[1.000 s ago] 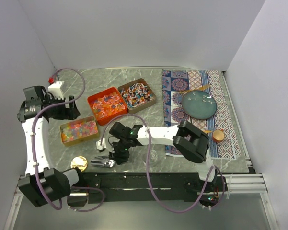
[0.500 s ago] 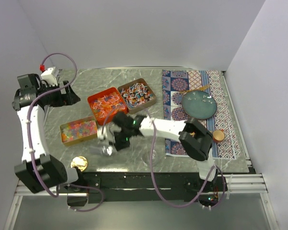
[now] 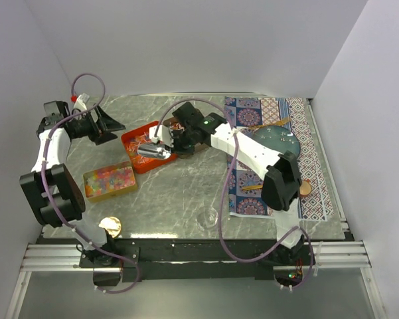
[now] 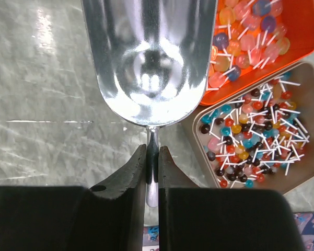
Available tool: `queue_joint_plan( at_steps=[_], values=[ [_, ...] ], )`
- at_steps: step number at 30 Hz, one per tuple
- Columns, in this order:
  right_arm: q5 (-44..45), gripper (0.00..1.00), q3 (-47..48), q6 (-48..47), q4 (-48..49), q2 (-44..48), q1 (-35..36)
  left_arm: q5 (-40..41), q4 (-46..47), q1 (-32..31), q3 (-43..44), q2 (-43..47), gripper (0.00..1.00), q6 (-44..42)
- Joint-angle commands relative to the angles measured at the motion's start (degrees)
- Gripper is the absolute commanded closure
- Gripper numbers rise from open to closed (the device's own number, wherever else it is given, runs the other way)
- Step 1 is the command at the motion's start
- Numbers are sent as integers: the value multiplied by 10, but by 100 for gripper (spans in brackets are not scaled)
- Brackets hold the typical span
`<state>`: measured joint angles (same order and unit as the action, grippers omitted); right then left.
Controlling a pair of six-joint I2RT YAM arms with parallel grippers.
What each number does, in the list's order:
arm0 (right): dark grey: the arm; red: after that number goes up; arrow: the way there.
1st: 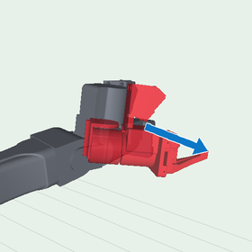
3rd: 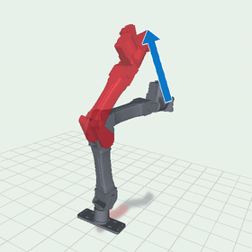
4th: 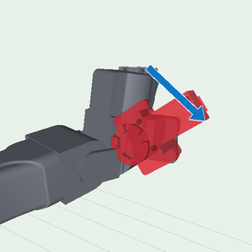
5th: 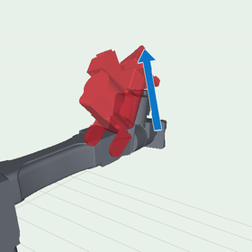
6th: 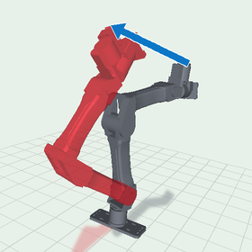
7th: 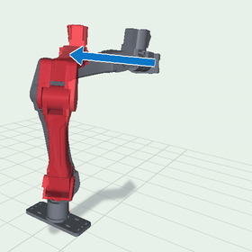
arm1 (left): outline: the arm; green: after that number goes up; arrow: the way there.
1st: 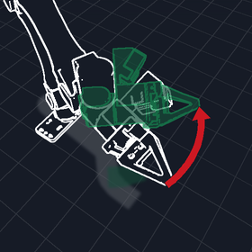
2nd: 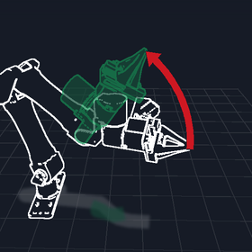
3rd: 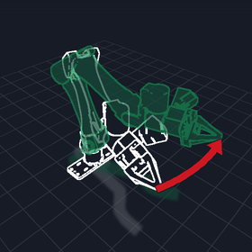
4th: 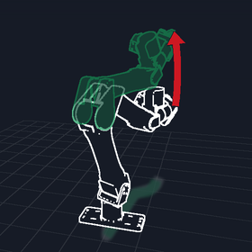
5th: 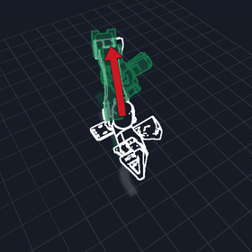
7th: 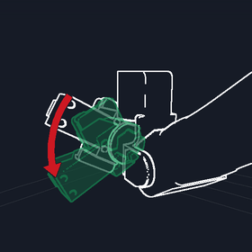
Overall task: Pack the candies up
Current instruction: Pick up the spatula from the center of the board.
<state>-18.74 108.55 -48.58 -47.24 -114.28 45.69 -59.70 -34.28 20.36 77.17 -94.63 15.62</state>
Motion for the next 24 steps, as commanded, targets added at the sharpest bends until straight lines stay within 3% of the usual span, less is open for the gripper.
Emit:
queue_joint_plan(
  at_steps=[1,6,15,21,24],
  values=[
    [25,100,68,-5,-24,-34,-7,-67,20,-16,18,17,8,3],
    [27,100,131,18,-14,-74,-11,-24,-86,-50,36,-4,9,-84],
    [24,100,144,36,7,-73,-12,0,-54,-95,13,-27,14,-68],
    [16,100,134,67,31,-46,-12,-17,-47,-113,24,-63,31,-75],
    [7,100,130,67,30,-36,-12,-60,-34,-124,23,-74,56,-73]
  ],
)
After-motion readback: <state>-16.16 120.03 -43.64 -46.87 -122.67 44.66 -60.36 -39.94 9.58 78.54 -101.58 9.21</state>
